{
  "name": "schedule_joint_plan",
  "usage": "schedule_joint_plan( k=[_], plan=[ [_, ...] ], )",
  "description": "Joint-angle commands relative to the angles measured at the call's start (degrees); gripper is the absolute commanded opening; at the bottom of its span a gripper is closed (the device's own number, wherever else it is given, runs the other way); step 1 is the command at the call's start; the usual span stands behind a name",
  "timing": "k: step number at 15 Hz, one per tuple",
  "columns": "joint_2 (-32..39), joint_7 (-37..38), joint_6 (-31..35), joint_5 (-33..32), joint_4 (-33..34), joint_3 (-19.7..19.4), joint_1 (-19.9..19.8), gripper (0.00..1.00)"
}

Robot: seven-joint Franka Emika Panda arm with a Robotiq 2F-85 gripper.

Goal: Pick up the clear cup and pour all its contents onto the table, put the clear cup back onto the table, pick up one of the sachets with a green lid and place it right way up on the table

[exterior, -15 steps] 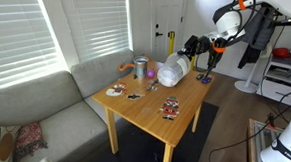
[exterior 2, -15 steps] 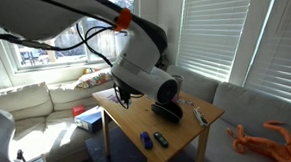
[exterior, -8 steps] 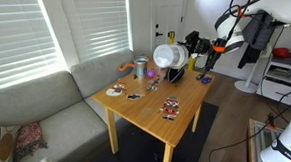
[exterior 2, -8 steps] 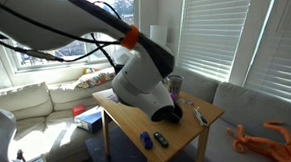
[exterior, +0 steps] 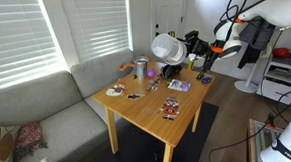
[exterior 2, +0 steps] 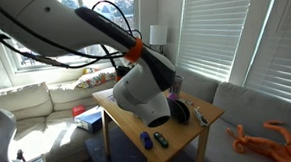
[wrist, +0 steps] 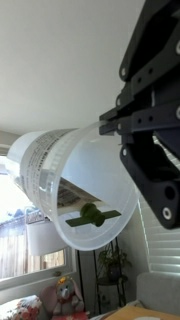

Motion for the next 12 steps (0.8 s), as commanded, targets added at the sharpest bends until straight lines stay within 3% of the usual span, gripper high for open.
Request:
schedule_joint_plan(
  k=[1, 8, 9, 10, 12],
  plan=[
    [0.53, 0.31, -2.69, 2.09, 0.19, 0.96, -0.76, 0.01],
    [2.18, -0.57, -10.18, 7.89, -0.33, 0.95, -0.62, 0.01],
    [1.66, -0.78, -6.60, 5.04, 0.14, 1.34, -0.78, 0.01],
    [2.29, 0.12, -9.49, 7.68, -0.30, 1.26, -0.55, 0.01],
    [2.14, 0.13, -8.18, 6.65, 0.03, 1.58, -0.54, 0.01]
  ],
)
